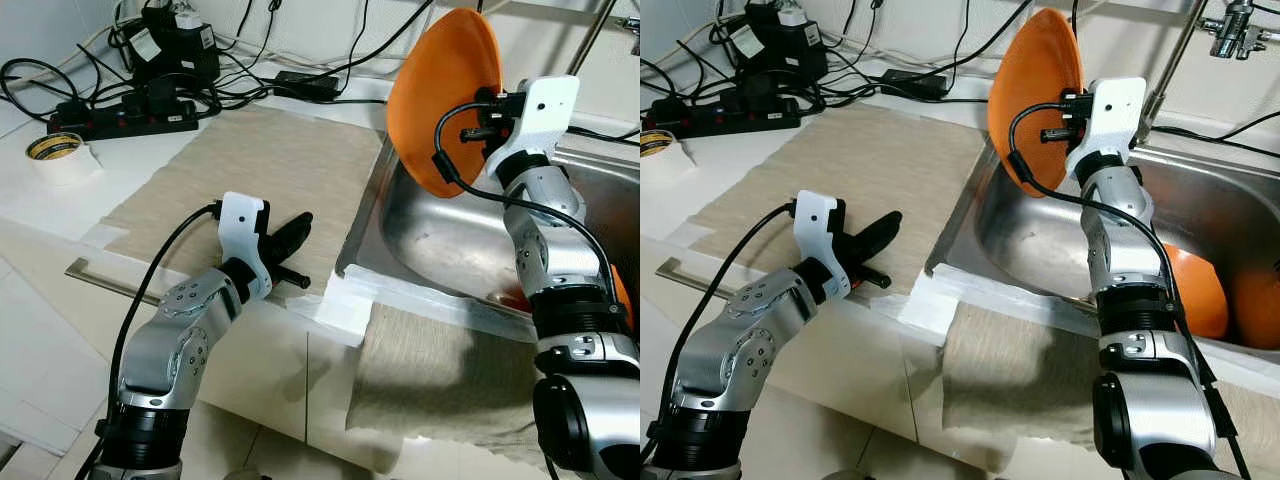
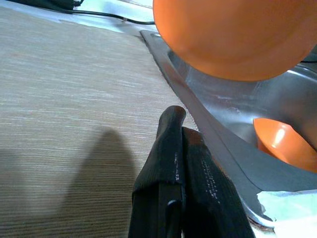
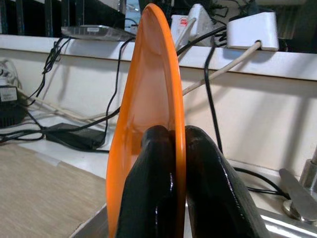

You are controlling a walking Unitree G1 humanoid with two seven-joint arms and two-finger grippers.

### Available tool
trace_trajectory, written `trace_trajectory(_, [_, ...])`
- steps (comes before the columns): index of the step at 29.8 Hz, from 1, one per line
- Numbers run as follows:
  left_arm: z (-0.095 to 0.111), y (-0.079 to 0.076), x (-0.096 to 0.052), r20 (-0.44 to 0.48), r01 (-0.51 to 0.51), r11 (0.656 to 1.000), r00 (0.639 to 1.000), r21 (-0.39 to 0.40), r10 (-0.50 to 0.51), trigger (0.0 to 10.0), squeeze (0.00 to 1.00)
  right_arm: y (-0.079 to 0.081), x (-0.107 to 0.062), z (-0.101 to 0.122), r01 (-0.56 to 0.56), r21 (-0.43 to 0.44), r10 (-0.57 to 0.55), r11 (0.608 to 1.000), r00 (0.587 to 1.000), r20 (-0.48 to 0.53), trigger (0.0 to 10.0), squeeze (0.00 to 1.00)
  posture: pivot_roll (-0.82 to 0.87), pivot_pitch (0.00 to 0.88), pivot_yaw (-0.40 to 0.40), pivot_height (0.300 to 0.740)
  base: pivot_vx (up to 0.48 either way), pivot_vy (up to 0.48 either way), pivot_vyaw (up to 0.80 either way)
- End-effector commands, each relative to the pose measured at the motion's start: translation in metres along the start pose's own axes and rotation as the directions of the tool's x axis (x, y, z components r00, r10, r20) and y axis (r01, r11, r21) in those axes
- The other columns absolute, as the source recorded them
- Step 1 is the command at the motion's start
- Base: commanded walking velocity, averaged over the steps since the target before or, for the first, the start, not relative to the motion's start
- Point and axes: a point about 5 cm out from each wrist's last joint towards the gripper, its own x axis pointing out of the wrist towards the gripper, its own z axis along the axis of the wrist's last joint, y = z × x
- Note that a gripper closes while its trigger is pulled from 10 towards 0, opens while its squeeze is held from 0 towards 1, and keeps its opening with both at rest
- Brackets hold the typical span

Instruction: Kitchen organization

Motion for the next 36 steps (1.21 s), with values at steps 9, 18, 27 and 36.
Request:
trace_trajectory(9, [0.005, 0.004, -0.002, -0.007, 0.000, 1.000, 1.000, 0.024, 0.000, 10.0, 0.00, -0.016, -0.014, -0.025, 0.018, -0.034, -0.021, 0.999, 0.995, -0.100, 0.0, 0.00, 0.01, 0.012, 0.021, 0.728, 0.000, 0.000, 0.00])
trace_trajectory(18, [0.005, 0.007, -0.003, -0.015, -0.007, 0.999, 1.000, 0.032, 0.008, 10.0, 0.00, -0.017, -0.023, -0.044, -0.033, -0.091, 0.016, 0.995, 0.982, -0.188, 0.0, 0.00, 0.01, 0.019, 0.024, 0.728, 0.000, 0.000, 0.00])
trace_trajectory(27, [0.005, 0.009, -0.005, -0.023, -0.016, 0.999, 1.000, 0.040, 0.017, 10.0, 0.00, -0.014, -0.034, -0.071, -0.162, -0.163, 0.100, 0.973, 0.936, -0.338, 0.0, 0.00, 0.01, 0.024, 0.028, 0.728, 0.000, 0.000, 0.00])
trace_trajectory(36, [0.005, 0.011, -0.006, -0.026, -0.019, 0.999, 0.999, 0.044, 0.021, 10.0, 0.00, -0.013, -0.039, -0.083, -0.272, -0.165, 0.177, 0.948, 0.882, -0.437, 0.0, 0.01, 0.02, 0.029, 0.029, 0.728, 0.000, 0.000, 0.00])
